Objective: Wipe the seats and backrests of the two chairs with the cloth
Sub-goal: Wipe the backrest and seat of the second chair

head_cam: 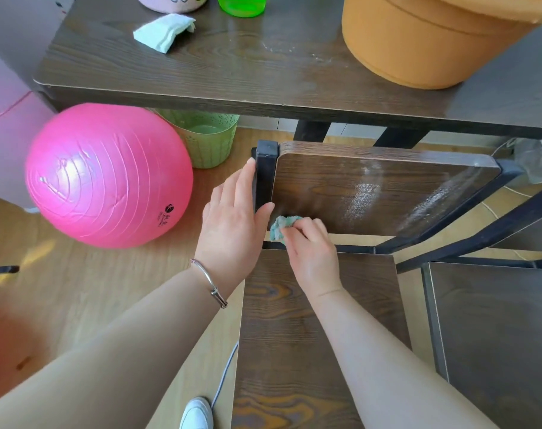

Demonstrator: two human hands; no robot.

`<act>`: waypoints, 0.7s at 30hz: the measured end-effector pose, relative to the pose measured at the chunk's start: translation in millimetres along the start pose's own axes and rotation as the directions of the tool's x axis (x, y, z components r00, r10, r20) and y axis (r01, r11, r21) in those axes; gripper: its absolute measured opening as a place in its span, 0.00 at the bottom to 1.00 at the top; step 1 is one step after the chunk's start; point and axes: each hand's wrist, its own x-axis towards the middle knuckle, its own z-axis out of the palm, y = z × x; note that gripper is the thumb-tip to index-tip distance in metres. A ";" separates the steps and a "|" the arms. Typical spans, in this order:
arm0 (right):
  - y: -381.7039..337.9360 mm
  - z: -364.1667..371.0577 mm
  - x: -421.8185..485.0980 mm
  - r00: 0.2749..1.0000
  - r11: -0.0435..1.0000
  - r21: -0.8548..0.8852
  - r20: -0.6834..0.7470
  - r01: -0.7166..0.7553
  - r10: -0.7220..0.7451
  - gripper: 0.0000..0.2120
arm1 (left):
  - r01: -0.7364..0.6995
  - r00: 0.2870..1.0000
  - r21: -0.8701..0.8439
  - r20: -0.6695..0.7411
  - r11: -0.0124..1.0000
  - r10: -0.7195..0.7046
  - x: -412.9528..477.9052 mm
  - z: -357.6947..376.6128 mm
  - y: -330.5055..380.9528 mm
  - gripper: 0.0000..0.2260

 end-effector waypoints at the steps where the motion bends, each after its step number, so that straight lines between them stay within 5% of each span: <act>1: -0.2 -3.1 0.6 1.000 1.000 -0.005 -0.001 0.013 -0.013 0.08 | -0.019 0.999 0.012 -0.037 1.000 0.020 0.9 -0.6 2.0 0.29; 9: -17.5 -90.5 36.3 0.897 0.953 -0.130 -0.322 0.274 -0.302 0.11 | -0.082 0.974 0.250 -0.185 0.965 0.131 11.4 -14.3 30.5 0.26; 15: -0.9 -107.0 41.2 0.904 0.925 -0.203 -0.226 0.321 -0.363 0.14 | -0.176 0.965 0.278 -0.140 0.944 0.221 2.5 -9.8 39.7 0.24; 18: 15.2 -87.4 27.4 0.990 0.995 -0.015 -0.100 0.096 -0.097 0.10 | -0.213 0.963 0.290 -0.100 0.933 0.251 -8.1 0.0 39.0 0.24; 21: 30.2 -65.3 12.8 0.988 0.985 0.096 0.067 -0.143 0.137 0.05 | -0.227 0.965 0.282 -0.065 0.932 0.255 -18.6 12.8 35.8 0.26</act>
